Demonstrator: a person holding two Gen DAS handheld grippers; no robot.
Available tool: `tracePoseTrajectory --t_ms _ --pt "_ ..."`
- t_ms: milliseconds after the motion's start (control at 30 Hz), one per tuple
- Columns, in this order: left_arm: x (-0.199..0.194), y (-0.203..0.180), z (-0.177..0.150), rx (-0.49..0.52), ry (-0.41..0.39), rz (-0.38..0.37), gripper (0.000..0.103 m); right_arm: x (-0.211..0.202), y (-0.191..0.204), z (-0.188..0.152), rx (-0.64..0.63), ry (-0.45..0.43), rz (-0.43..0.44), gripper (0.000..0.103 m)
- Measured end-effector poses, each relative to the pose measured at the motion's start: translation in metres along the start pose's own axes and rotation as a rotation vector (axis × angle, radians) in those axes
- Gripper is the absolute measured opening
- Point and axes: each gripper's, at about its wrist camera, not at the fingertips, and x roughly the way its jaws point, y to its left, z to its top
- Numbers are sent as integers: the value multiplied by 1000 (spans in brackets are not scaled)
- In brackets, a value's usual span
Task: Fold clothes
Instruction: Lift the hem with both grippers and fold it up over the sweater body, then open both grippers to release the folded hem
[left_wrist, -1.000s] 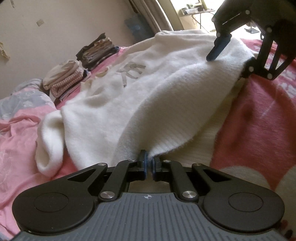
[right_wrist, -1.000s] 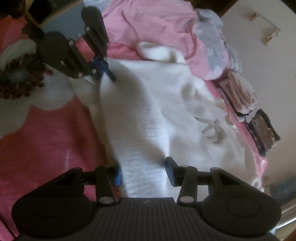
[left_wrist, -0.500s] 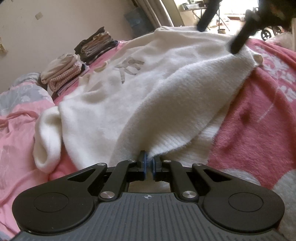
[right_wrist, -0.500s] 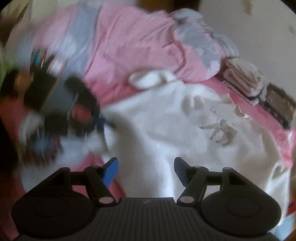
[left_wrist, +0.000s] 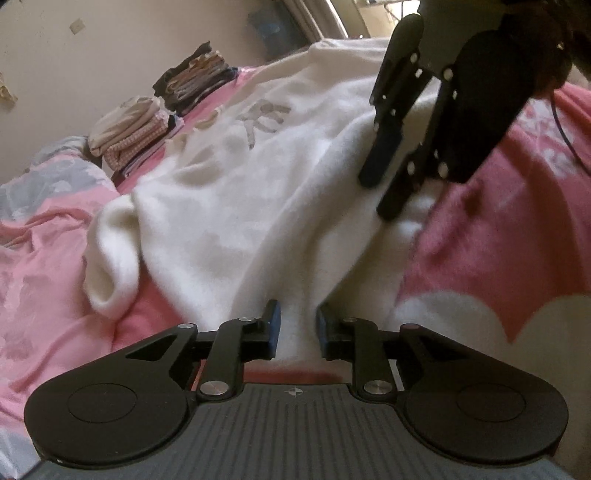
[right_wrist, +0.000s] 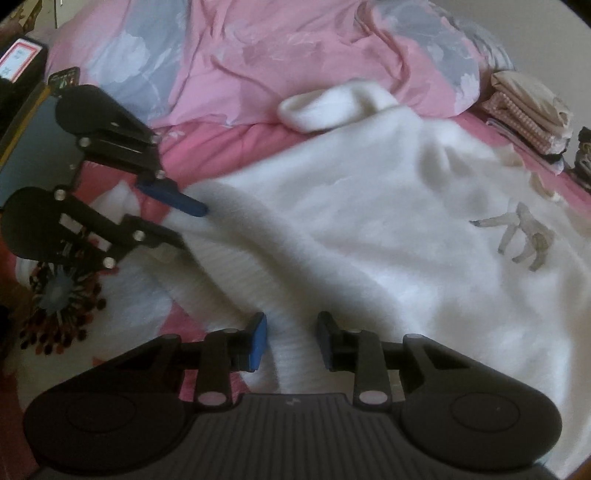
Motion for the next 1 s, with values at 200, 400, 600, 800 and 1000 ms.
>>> tracePoseTrajectory --t_ms 200,400,600,800,1000 --pt "-16 -1 -9 23 34 3 30 -2 5 -3 -11 -11 8 32" --pt "-18 -3 -14 -6 66 -13 30 -4 6 -4 -10 -13 19 32" --pt "-33 22 -18 -164 91 -106 38 -6 8 -5 -11 -3 20 32" --pt "-48 49 -14 -357 -3 -147 40 -6 7 -4 14 -8 33 33" --pt "-16 35 16 -392 -92 -225 35 -17 3 -1 67 -27 55 33"
